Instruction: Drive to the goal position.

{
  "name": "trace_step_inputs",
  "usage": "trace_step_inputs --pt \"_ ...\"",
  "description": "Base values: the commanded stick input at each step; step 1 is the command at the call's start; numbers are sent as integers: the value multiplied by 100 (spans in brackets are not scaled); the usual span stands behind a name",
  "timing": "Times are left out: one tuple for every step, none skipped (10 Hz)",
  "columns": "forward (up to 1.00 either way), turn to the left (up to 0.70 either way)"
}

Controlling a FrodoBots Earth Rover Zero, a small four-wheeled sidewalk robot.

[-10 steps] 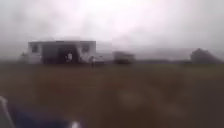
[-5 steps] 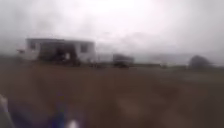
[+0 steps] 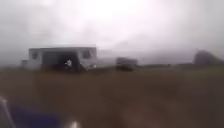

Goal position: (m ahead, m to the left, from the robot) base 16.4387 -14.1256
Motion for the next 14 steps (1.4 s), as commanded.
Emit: trace_step_inputs --pt "70 0" --pt "70 0" --pt "70 0" --pt "70 0" --pt "70 0" --pt "70 0" --pt "70 0" --pt "70 0" --pt "70 0" --pt "70 0" --pt "70 0" --pt "70 0" --pt "70 0" --pt "70 0"
